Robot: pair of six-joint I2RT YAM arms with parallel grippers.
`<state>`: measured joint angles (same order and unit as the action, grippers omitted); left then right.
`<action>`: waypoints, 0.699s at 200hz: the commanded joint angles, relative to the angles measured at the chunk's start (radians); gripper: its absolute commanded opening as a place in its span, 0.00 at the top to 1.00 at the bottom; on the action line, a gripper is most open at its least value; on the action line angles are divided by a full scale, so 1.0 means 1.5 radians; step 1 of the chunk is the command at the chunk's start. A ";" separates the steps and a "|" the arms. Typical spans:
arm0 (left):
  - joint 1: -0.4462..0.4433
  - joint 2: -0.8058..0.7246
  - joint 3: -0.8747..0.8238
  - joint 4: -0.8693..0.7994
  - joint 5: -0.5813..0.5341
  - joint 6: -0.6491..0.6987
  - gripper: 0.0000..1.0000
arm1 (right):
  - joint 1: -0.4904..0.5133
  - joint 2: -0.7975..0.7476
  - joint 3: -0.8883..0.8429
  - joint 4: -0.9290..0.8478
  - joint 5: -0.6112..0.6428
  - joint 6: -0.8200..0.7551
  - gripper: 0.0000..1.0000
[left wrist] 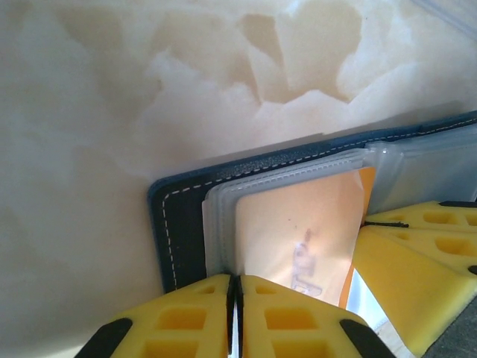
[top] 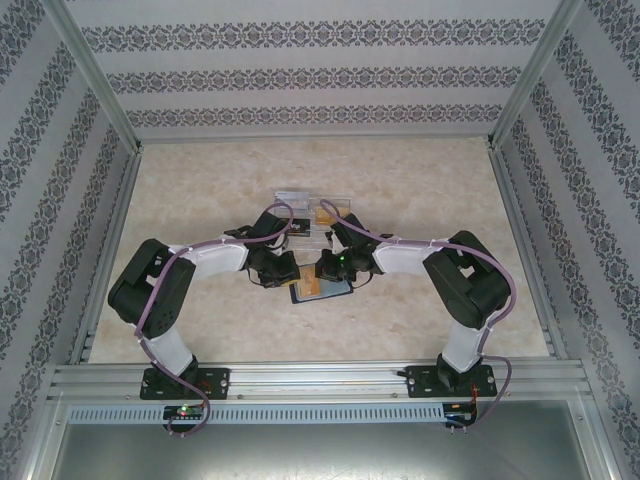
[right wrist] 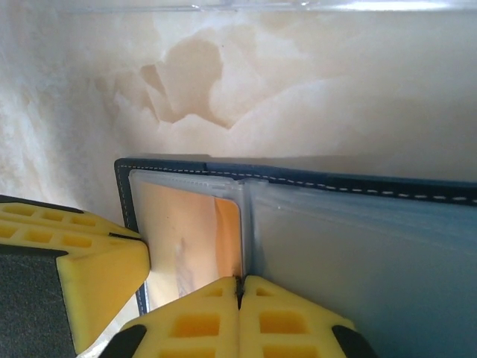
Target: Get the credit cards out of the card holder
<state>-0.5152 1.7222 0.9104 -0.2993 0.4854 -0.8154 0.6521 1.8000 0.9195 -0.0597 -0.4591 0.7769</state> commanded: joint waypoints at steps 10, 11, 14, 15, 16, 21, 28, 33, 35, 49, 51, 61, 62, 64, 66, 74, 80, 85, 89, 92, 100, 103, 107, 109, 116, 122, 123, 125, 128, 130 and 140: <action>-0.006 0.013 -0.005 -0.041 -0.019 0.016 0.82 | 0.018 -0.030 -0.007 0.017 -0.002 -0.019 1.00; -0.006 0.012 -0.004 -0.042 -0.020 0.016 0.81 | 0.017 -0.032 -0.008 0.017 0.000 -0.020 1.00; -0.007 0.009 -0.004 -0.044 -0.022 0.017 0.80 | 0.017 -0.036 -0.010 0.017 0.003 -0.020 1.00; -0.007 0.008 -0.004 -0.046 -0.024 0.018 0.80 | 0.017 -0.036 -0.011 0.017 0.004 -0.020 1.00; -0.007 0.007 -0.003 -0.047 -0.024 0.018 0.80 | 0.017 -0.038 -0.011 0.017 0.005 -0.021 1.00; -0.006 0.003 0.000 -0.052 -0.030 0.018 0.78 | 0.015 -0.044 -0.015 0.017 0.009 -0.022 1.00; -0.006 -0.003 0.004 -0.059 -0.036 0.021 0.77 | 0.012 -0.053 -0.020 0.017 0.013 -0.023 1.00; -0.007 -0.008 0.005 -0.064 -0.040 0.023 0.75 | 0.012 -0.058 -0.025 0.017 0.017 -0.023 1.00; -0.007 -0.009 0.007 -0.066 -0.040 0.023 0.75 | 0.011 -0.061 -0.027 0.017 0.017 -0.023 1.00; -0.006 -0.018 0.011 -0.073 -0.046 0.028 0.74 | 0.005 -0.074 -0.039 0.018 0.022 -0.023 1.00; -0.006 -0.020 0.011 -0.073 -0.046 0.029 0.74 | 0.004 -0.075 -0.040 0.018 0.023 -0.022 1.00; -0.007 -0.024 0.014 -0.074 -0.046 0.032 0.73 | 0.000 -0.082 -0.048 0.019 0.025 -0.021 1.00; -0.007 -0.024 0.014 -0.075 -0.046 0.032 0.73 | 0.000 -0.082 -0.049 0.019 0.025 -0.022 1.00; -0.006 -0.025 0.014 -0.075 -0.046 0.032 0.73 | -0.001 -0.083 -0.051 0.020 0.026 -0.021 1.00; -0.006 -0.025 0.015 -0.075 -0.045 0.031 0.73 | -0.001 -0.084 -0.052 0.020 0.027 -0.021 1.00; -0.006 -0.027 0.016 -0.075 -0.045 0.033 0.73 | -0.003 -0.087 -0.058 0.021 0.029 -0.021 1.00; -0.006 -0.027 0.017 -0.073 -0.043 0.033 0.72 | -0.005 -0.088 -0.061 0.023 0.030 -0.019 1.00; -0.005 -0.028 0.017 -0.070 -0.039 0.034 0.72 | -0.006 -0.088 -0.064 0.024 0.029 -0.017 1.00; -0.006 -0.029 0.018 -0.069 -0.035 0.034 0.72 | -0.007 -0.088 -0.064 0.025 0.028 -0.016 1.00; -0.006 -0.029 0.018 -0.067 -0.033 0.034 0.72 | -0.007 -0.087 -0.065 0.025 0.026 -0.015 1.00; -0.006 -0.032 0.019 -0.063 -0.027 0.034 0.73 | -0.008 -0.085 -0.063 0.027 0.020 -0.014 1.00; -0.006 -0.033 0.019 -0.062 -0.025 0.034 0.74 | -0.007 -0.084 -0.063 0.029 0.016 -0.012 1.00; -0.006 -0.035 0.019 -0.060 -0.023 0.033 0.75 | -0.007 -0.082 -0.063 0.031 0.010 -0.010 1.00; -0.007 -0.036 0.020 -0.059 -0.023 0.033 0.75 | -0.007 -0.081 -0.062 0.033 0.007 -0.010 1.00; -0.006 -0.042 0.019 -0.058 -0.023 0.032 0.77 | -0.006 -0.077 -0.060 0.039 -0.005 -0.005 1.00; -0.006 -0.047 0.018 -0.055 -0.022 0.030 0.78 | -0.005 -0.075 -0.058 0.041 -0.011 -0.003 1.00; -0.006 -0.047 0.017 -0.055 -0.022 0.030 0.78 | -0.004 -0.074 -0.058 0.042 -0.013 -0.003 1.00; -0.006 -0.049 0.018 -0.054 -0.022 0.030 0.79 | -0.003 -0.074 -0.057 0.043 -0.014 -0.002 0.99; -0.006 -0.051 0.016 -0.053 -0.022 0.029 0.80 | -0.002 -0.072 -0.055 0.043 -0.016 -0.001 0.97; -0.006 -0.053 0.016 -0.052 -0.022 0.029 0.80 | -0.002 -0.071 -0.054 0.043 -0.017 -0.001 0.96; -0.006 -0.057 0.016 -0.050 -0.023 0.026 0.81 | 0.003 -0.064 -0.046 0.039 -0.021 0.002 0.89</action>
<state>-0.5171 1.6821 0.9173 -0.3538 0.4545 -0.7860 0.6502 1.6886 0.8391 -0.0250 -0.4522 0.7631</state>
